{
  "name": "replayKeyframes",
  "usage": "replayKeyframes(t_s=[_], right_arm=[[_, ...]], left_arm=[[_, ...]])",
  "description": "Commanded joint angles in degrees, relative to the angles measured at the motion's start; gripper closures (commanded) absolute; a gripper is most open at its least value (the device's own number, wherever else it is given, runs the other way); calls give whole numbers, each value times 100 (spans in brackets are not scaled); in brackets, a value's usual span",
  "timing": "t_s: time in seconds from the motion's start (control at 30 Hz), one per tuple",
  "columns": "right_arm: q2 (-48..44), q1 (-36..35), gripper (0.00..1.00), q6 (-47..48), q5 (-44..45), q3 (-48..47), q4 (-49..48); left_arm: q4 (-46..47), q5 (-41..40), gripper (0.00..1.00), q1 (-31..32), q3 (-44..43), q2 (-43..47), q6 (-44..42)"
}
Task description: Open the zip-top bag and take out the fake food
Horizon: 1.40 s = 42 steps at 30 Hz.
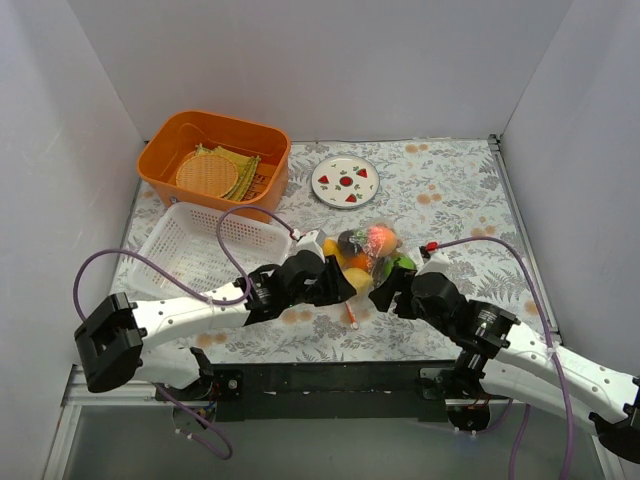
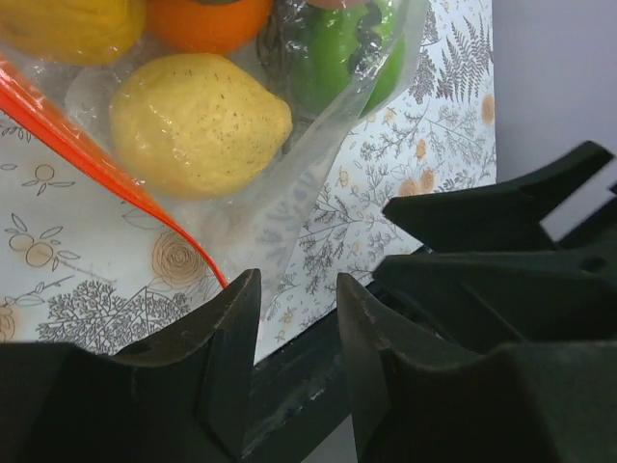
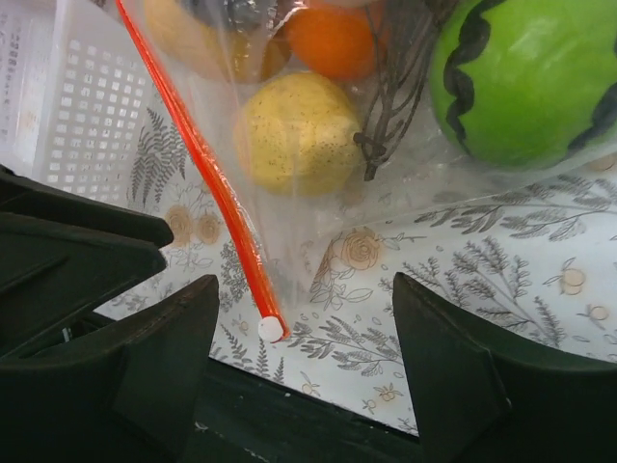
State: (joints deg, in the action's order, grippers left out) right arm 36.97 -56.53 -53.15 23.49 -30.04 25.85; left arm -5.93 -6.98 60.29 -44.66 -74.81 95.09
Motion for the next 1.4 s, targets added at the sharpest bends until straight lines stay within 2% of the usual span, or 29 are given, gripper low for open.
replayKeyframes(t_s=[0.0, 0.03, 0.2, 0.43, 0.63, 0.67, 0.77, 0.9, 1.07, 1.23, 1.27, 1.37], right_arm=[[-181, -7, 20, -898, -721, 707, -1010], [-199, -7, 20, -986, -801, 867, -1368], [-129, -7, 20, -1356, -1170, 1386, -1978], [161, -16, 24, -1471, -1250, 1738, -2470], [188, -16, 42, -1523, -1057, 1791, -2523], [196, -16, 48, -1523, -1030, 1817, -2532], [231, -16, 52, -1532, -1013, 1844, -2716], [390, -16, 53, -1523, -1039, 1844, -2778], [460, -16, 61, -1479, -1083, 1853, -2804], [381, -24, 58, -1462, -1153, 1967, -2857], [381, -24, 55, -1462, -1205, 1985, -2874], [407, -33, 53, -1488, -1258, 2063, -2918]], left_arm=[[31, -321, 63, 149, 309, 546, 273], [-4, -330, 64, 184, 353, 616, 299], [-294, -585, 67, 518, 730, 748, 712], [311, -638, 69, 958, 1030, 318, 1205], [1014, -629, 68, 1134, 1126, -104, 1398], [1076, -594, 68, 1143, 1135, -148, 1416], [1226, -585, 68, 1143, 1153, -315, 1486], [1446, -602, 69, 1143, 1223, -421, 1539], [1560, -655, 80, 1143, 1241, -544, 1574], [1709, -594, 85, 1143, 1215, -711, 1557], [1736, -594, 87, 1143, 1215, -728, 1565], [1780, -602, 100, 1143, 1223, -746, 1574]])
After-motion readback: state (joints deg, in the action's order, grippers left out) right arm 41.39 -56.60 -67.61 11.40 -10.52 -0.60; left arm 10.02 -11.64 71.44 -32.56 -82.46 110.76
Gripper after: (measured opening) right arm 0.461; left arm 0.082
